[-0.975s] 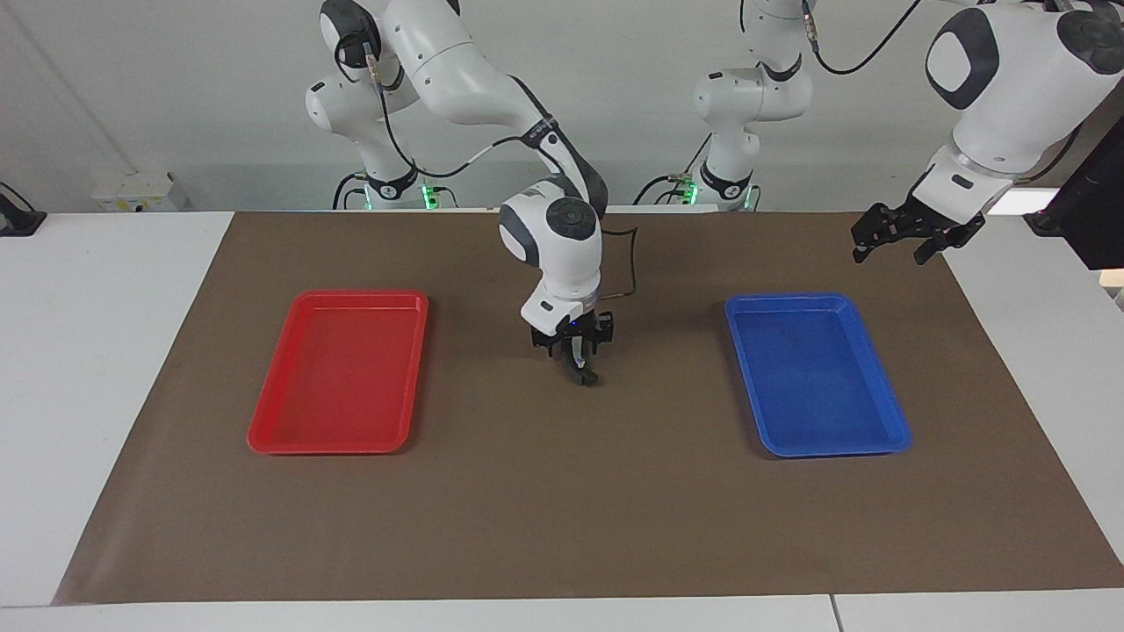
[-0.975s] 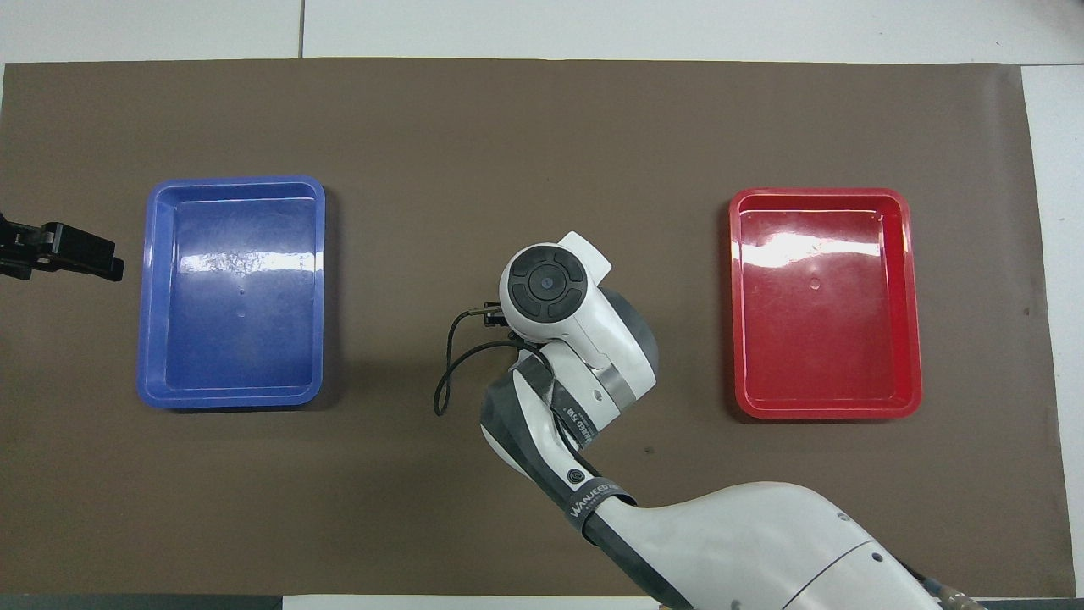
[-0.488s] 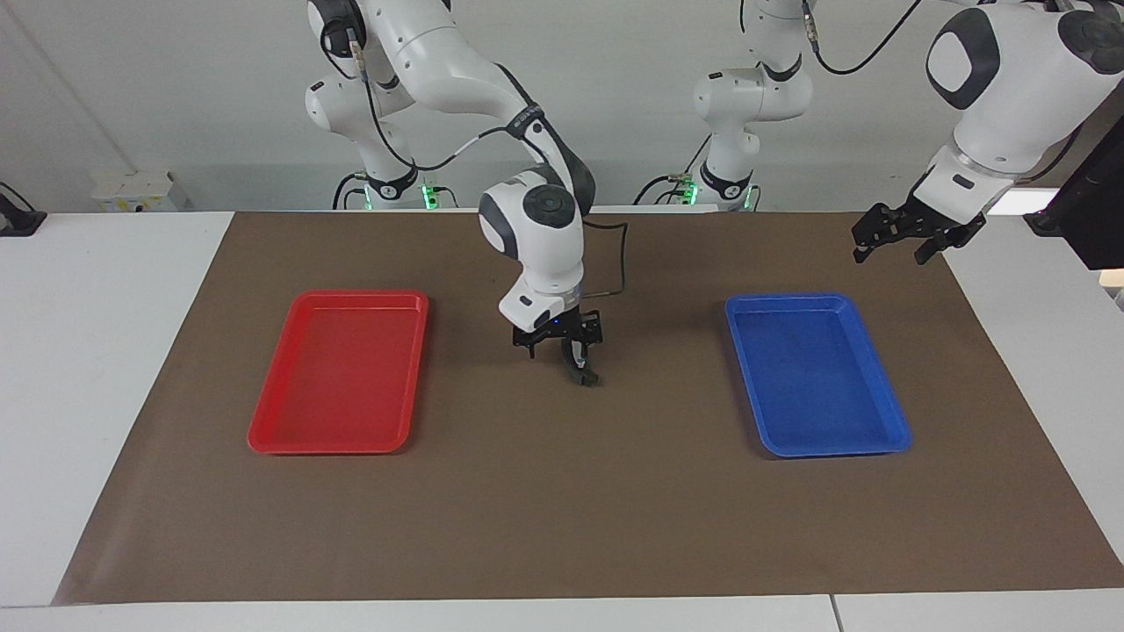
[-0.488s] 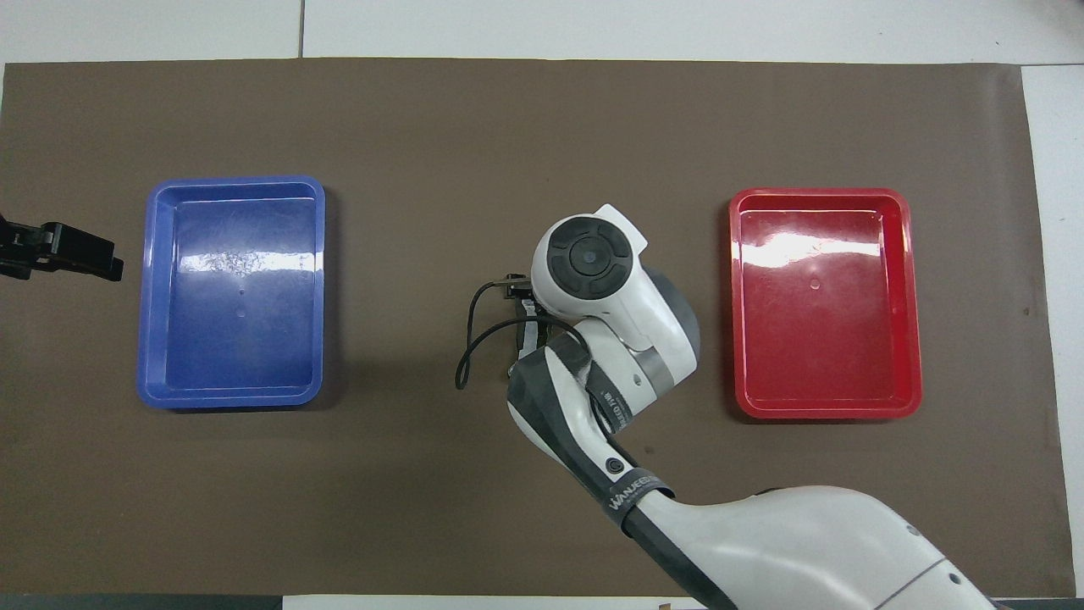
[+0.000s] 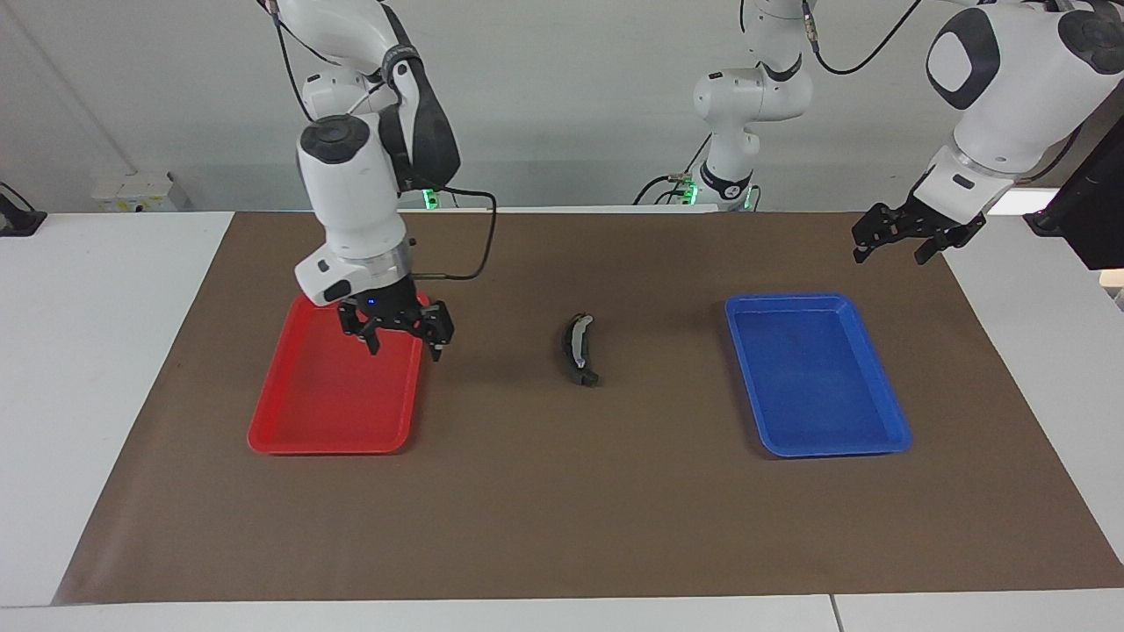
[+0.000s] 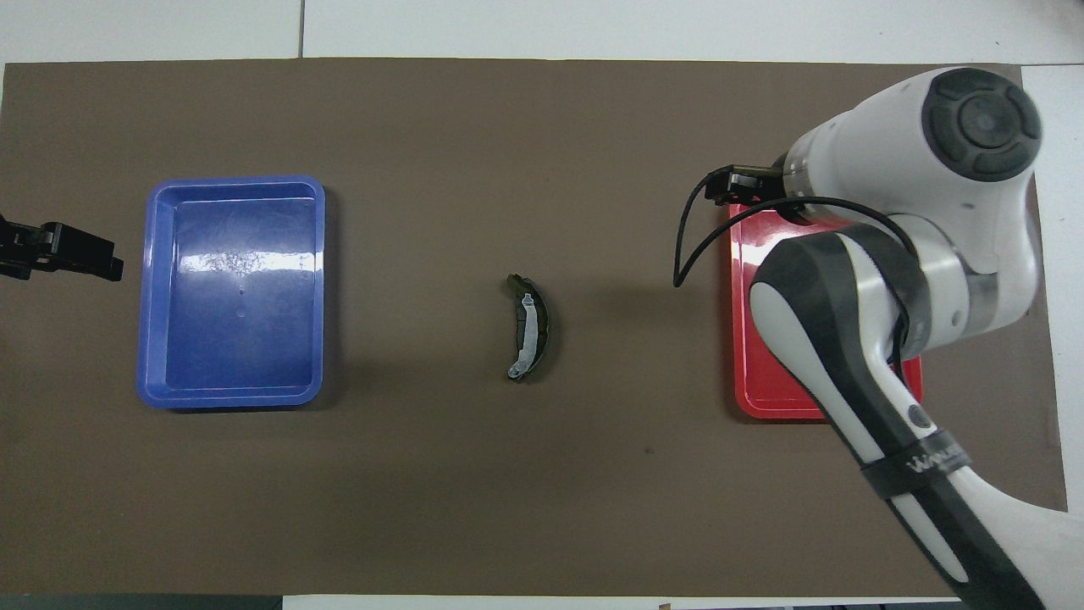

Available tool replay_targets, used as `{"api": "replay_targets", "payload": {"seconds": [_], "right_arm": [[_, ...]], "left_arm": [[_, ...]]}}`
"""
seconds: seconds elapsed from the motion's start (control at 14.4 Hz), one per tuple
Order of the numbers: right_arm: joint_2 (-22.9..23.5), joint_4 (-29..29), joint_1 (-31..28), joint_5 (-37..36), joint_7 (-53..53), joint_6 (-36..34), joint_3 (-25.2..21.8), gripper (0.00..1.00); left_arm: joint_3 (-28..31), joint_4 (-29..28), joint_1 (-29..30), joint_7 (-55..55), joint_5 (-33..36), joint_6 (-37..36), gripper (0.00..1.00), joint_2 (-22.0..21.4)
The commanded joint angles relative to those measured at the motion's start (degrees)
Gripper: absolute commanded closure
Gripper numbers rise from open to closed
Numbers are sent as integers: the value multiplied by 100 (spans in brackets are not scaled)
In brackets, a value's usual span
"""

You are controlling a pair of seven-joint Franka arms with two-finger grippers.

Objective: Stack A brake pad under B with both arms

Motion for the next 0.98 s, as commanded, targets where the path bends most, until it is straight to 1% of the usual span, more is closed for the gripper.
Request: {"api": "replay_targets", "payload": {"seconds": [0.0,0.14,0.28,0.49,0.56,0.7,0.91], "right_arm": [[-356,-48,-407,-61,-280,-330,94,0],[-654,57,-653,-52,-587,-856,85,0],[-813,398,-803,-43,-948,-1655,77,0],[-919,943,-935,-52,-1133,-2772,68,0],[-885,1128,-988,-95,-1395,-3071,68,0],[-867,1208,-1006,-166,-1775,-3345,77,0],[-849,1262,-962,-113,-1758,-3452,94,0]], "left_arm": [[-20,-124,26,-72,93,16,0,-122],[-20,-124,26,-64,93,16,0,-122],[-21,-124,26,-64,93,16,0,-122],[-20,-124,26,-72,101,16,0,-122],[-20,-124,26,-72,93,16,0,-122],[-20,-124,26,-72,101,7,0,-122],[-20,-124,26,-64,101,7,0,-122]]}}
